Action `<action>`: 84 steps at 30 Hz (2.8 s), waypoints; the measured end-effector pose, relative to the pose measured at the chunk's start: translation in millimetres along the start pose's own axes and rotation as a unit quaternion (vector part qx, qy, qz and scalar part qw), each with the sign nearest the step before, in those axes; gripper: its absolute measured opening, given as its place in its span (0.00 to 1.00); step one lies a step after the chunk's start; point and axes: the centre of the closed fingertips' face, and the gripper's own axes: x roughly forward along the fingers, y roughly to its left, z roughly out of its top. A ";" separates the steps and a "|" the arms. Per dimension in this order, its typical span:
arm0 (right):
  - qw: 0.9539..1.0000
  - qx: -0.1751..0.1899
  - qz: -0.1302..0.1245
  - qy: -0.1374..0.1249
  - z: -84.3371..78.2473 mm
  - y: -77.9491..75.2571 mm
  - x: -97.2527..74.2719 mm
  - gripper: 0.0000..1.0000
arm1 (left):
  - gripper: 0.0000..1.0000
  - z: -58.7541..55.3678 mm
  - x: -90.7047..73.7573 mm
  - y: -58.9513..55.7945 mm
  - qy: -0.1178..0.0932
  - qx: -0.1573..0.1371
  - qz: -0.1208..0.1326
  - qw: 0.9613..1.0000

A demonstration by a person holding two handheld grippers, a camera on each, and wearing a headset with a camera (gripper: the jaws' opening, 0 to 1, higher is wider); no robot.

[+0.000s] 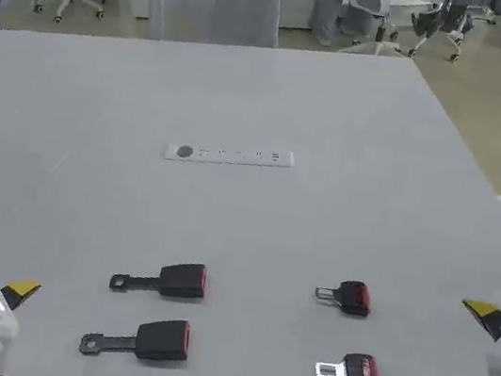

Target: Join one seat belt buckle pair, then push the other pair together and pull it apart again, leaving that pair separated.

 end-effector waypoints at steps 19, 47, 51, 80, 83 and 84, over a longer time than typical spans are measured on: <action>1.000 0.009 0.028 0.005 -3.8 2.9 13.7 1.00 | 1.00 -10.6 -5.2 -8.5 0.019 -0.019 0.004 1.000; 1.000 0.017 0.012 -0.010 -0.3 -2.1 -0.2 0.99 | 1.00 -1.0 -2.8 -24.5 0.017 -0.004 -0.003 1.000; 1.000 0.017 0.008 -0.005 -1.1 -5.6 0.7 0.99 | 1.00 0.9 -2.2 -19.7 0.012 -0.009 0.001 1.000; 1.000 -0.018 0.015 0.013 -3.0 10.9 -4.2 0.97 | 1.00 4.6 4.9 -21.1 0.019 -0.011 -0.007 1.000; 1.000 -0.015 0.017 0.012 -2.4 13.4 -4.9 0.97 | 1.00 2.8 5.5 -20.6 0.021 -0.008 -0.006 1.000; 1.000 -0.016 0.017 0.012 -2.7 13.9 -4.8 0.98 | 1.00 2.5 5.6 -20.8 0.021 -0.007 -0.007 1.000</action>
